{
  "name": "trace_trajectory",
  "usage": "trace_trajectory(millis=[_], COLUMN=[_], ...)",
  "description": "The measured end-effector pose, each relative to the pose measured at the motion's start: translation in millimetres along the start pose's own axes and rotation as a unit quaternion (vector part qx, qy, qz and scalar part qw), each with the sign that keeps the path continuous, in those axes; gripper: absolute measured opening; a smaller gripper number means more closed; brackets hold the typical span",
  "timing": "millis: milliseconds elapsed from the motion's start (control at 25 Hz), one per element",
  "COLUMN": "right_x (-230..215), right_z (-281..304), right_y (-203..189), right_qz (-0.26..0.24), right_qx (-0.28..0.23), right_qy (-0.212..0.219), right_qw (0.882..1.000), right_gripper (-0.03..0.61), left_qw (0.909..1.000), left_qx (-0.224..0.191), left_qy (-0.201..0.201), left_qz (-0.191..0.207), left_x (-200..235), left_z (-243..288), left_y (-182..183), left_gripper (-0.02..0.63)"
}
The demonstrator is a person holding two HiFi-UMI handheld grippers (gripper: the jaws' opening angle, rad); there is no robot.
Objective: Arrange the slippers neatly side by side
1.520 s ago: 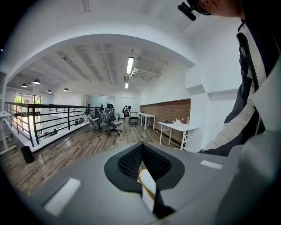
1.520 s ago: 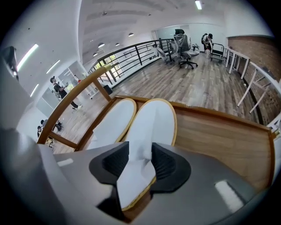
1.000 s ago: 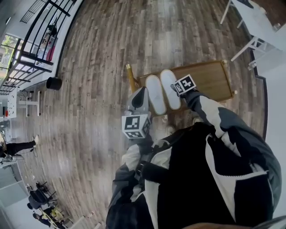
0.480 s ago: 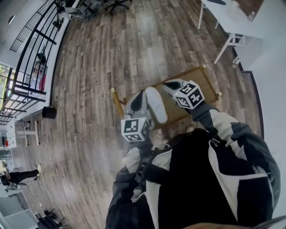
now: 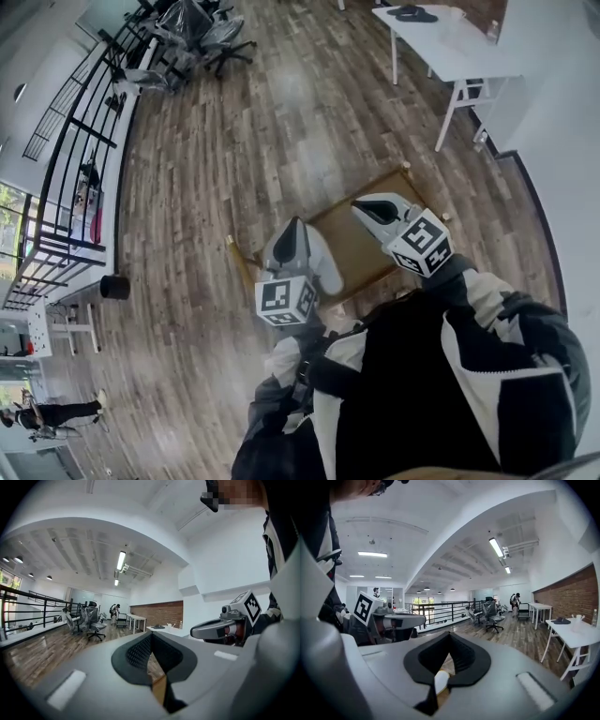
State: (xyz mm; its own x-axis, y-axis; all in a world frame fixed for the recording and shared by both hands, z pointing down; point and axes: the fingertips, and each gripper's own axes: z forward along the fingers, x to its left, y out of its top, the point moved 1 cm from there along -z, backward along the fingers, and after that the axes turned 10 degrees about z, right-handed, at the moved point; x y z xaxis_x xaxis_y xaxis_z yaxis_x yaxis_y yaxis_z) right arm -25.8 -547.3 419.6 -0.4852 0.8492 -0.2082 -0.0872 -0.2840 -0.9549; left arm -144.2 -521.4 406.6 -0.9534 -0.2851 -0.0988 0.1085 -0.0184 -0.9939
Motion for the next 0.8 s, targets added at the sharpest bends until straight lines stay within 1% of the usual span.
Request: trace_trajectory(millis=[120, 280, 800], right_x=[-11, -22, -35], right_z=[-14, -25, -48], right_y=[1, -2, -6], right_qz=[-0.005, -0.009, -0.009], right_qx=[-0.007, -0.002, -0.005], right_qy=[-0.010, -0.016, -0.038], right_qw=[1.000, 1.000, 0.999], right_gripper=[0.002, 0.000, 0.000], left_qw=[1.0000, 0.9999, 0.9998], left_qx=[-0.005, -0.008, -0.004], left_qy=[-0.003, -0.008, -0.018], left_qz=[0.004, 0.003, 0.001], left_x=[-11, -22, -47], left_z=[10, 19, 25], left_y=[3, 5, 4], left_gripper=[0.018, 0.018, 0.018])
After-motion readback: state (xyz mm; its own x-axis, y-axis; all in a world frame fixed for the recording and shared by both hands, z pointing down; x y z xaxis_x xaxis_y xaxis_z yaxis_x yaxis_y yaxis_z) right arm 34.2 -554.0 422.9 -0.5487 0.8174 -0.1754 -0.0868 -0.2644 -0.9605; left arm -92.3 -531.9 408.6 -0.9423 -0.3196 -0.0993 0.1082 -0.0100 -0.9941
